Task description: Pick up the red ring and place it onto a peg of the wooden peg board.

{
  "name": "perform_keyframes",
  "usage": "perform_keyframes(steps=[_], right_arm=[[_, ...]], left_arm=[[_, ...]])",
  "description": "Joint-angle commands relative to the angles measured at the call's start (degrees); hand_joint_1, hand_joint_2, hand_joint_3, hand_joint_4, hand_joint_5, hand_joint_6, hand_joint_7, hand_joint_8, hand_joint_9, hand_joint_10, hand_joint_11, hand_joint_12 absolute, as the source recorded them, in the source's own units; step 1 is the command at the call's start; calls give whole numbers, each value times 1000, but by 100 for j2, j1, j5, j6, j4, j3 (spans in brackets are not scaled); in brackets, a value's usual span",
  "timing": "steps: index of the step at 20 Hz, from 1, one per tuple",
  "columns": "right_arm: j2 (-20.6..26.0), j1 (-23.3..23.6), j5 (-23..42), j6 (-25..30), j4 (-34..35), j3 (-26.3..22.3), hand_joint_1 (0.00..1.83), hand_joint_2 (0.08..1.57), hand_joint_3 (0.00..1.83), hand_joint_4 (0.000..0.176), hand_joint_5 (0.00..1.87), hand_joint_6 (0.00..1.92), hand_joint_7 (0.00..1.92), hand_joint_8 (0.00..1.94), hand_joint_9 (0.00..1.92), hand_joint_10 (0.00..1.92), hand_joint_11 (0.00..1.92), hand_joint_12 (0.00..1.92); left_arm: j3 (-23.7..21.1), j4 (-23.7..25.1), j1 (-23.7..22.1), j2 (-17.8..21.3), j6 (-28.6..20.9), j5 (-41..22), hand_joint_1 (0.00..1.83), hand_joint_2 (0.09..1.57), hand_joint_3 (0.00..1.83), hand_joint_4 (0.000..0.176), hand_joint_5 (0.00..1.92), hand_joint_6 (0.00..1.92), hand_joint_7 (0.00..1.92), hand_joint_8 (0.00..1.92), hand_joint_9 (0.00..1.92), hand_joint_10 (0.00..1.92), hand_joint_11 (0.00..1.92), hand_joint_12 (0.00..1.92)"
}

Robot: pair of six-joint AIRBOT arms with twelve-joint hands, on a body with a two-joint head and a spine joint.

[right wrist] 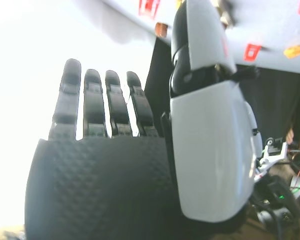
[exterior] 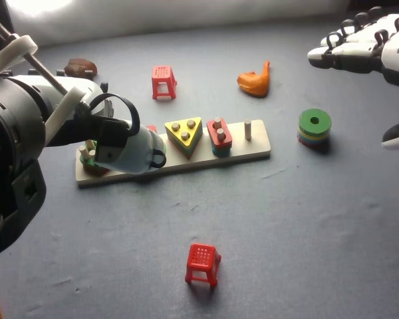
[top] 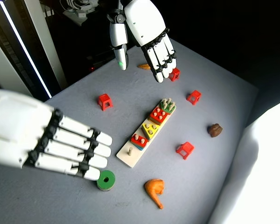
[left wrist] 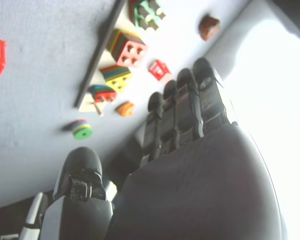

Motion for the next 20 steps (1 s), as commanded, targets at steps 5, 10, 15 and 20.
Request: perform_keyframes(steps=[5,10,15,20], right_arm=[[-353,190,-190,-74,343,593,1292,925,0,0,104,0,35,0,37,0,0,506],[-1012,94,-425,-111,473,1514,1320,936,0,0,83,0,21,0,24,0,0,495],[-1683,-231,-636,-204,473,2474,1346,939,4,0,63,3,21,4,40,2,0,559],[-2229,-372,-764,-232,474,3055,1346,926,0,0,108,5,58,4,72,9,0,658]], left_arm=[[20,503,-26,2,-1,6,12,1282,2,0,103,1,102,1,91,3,0,188],[20,503,-28,3,-14,9,42,1274,0,0,128,4,129,4,116,6,0,267],[31,504,-41,5,-14,58,47,1275,0,0,126,0,118,2,106,1,0,240],[13,444,-40,5,-11,60,0,1276,0,0,109,0,95,0,82,2,0,214]])
